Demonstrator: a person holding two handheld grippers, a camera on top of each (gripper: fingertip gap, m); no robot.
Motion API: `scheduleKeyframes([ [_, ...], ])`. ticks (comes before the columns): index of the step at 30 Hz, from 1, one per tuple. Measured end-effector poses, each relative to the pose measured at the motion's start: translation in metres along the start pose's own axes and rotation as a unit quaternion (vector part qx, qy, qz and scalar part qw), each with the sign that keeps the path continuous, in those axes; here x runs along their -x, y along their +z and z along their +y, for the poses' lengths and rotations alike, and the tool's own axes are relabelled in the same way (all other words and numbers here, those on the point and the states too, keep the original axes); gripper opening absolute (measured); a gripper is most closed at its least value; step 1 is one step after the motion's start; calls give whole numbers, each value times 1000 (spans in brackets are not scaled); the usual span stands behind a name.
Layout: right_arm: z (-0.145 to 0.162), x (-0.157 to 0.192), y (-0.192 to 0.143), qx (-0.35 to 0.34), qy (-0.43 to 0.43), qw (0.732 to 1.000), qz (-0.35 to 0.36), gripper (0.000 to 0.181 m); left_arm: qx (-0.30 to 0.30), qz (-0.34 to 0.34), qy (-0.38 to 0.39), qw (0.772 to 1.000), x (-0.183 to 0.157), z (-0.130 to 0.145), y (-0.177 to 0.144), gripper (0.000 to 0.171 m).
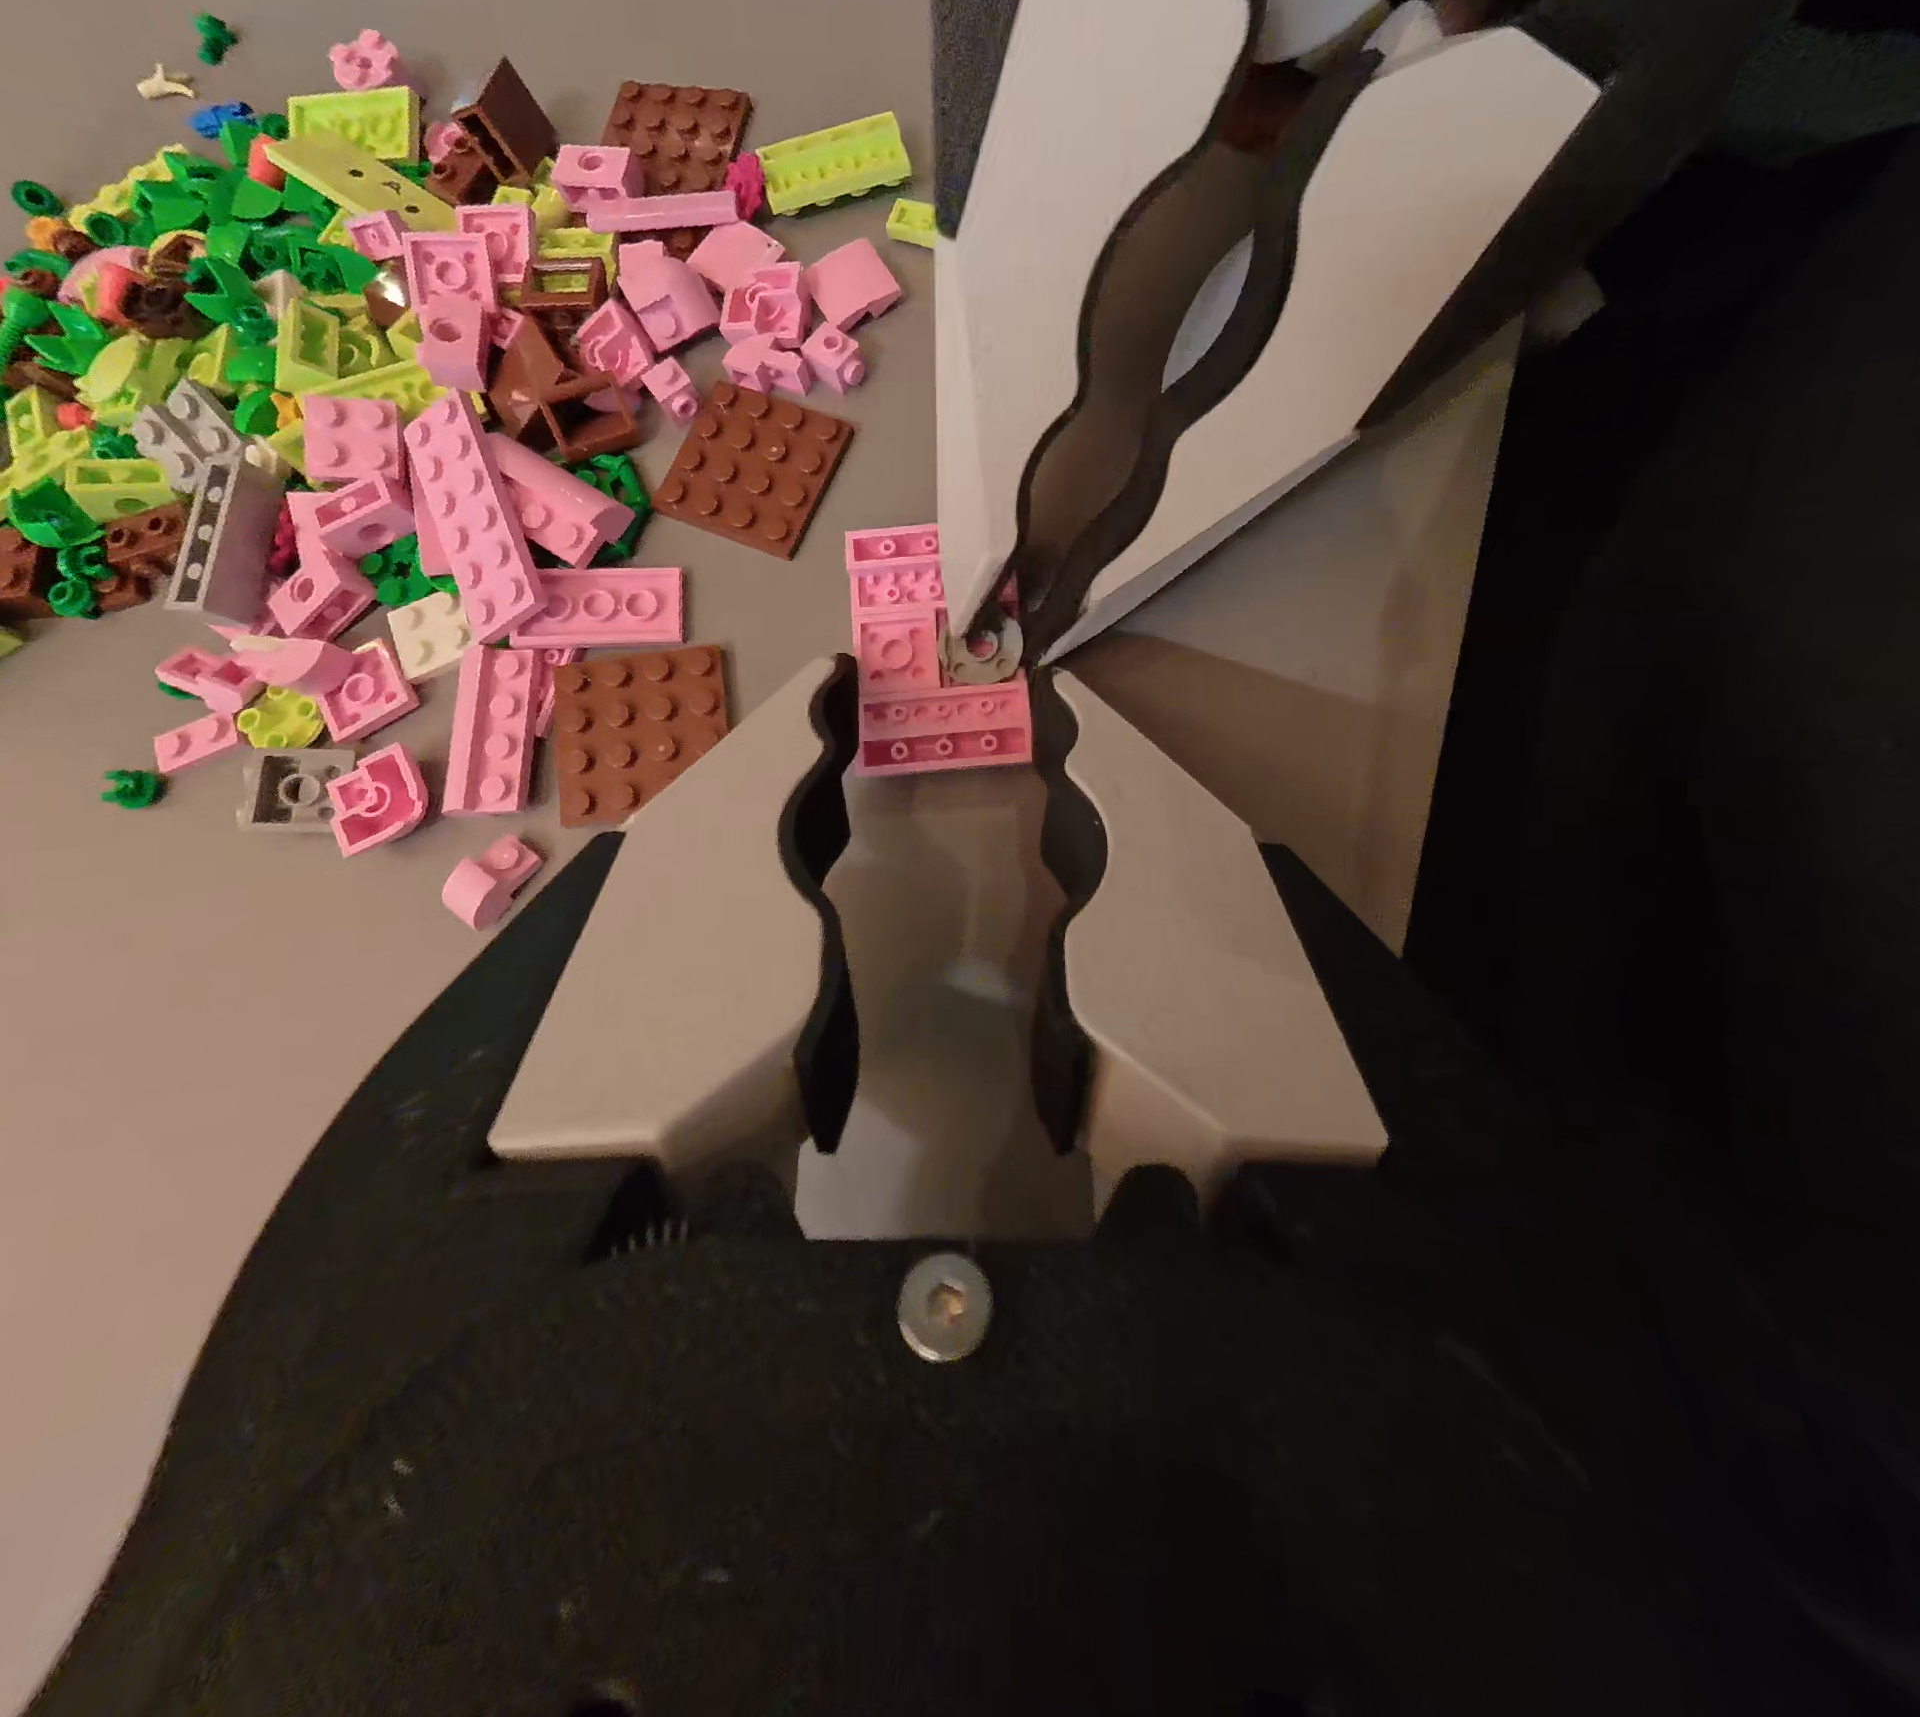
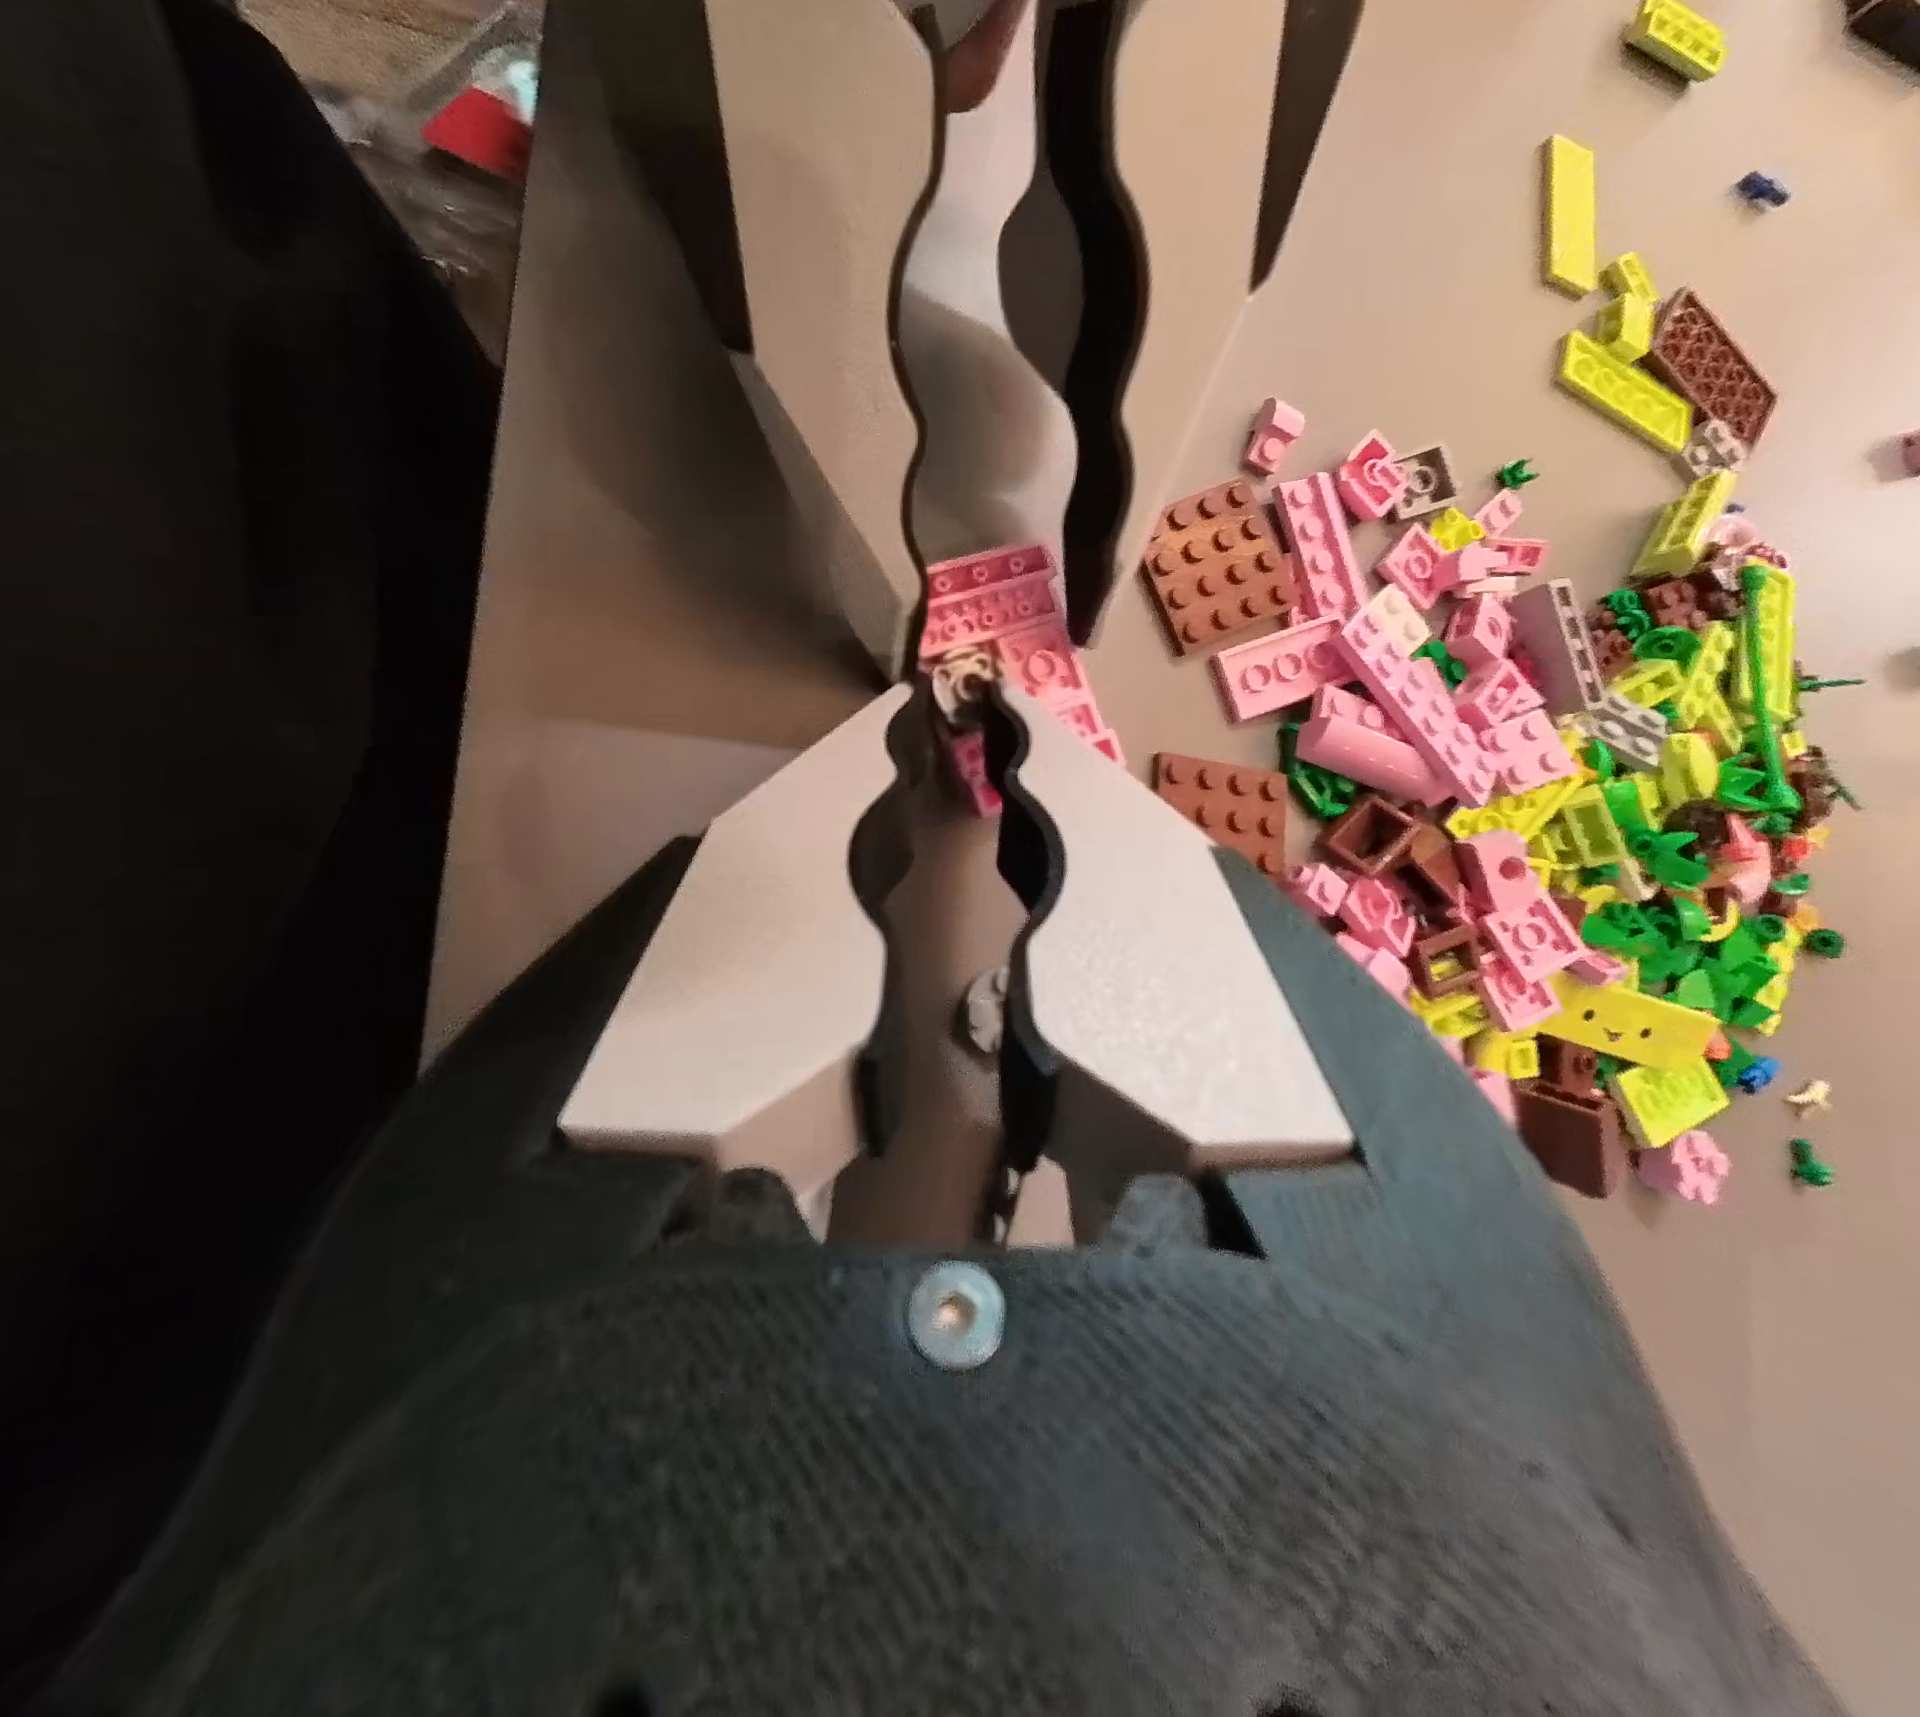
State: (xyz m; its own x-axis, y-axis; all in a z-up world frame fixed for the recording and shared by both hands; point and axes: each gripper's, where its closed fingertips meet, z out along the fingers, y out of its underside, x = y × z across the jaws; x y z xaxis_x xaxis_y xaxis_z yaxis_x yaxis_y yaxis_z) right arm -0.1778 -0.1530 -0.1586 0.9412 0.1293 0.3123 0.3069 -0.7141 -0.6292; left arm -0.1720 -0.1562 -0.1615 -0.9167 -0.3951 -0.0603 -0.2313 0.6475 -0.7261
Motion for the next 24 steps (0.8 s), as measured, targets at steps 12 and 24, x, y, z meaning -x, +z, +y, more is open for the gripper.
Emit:
scheduleKeyframes([
  [12,-1,0,-2,-32,-12,999,-18,6,3,-10,12,1000,0,1,0,32],
  [24,9,-44,-21,-67,69,993,69,0,2,1,22,1000,-8,-1,2,32],
])
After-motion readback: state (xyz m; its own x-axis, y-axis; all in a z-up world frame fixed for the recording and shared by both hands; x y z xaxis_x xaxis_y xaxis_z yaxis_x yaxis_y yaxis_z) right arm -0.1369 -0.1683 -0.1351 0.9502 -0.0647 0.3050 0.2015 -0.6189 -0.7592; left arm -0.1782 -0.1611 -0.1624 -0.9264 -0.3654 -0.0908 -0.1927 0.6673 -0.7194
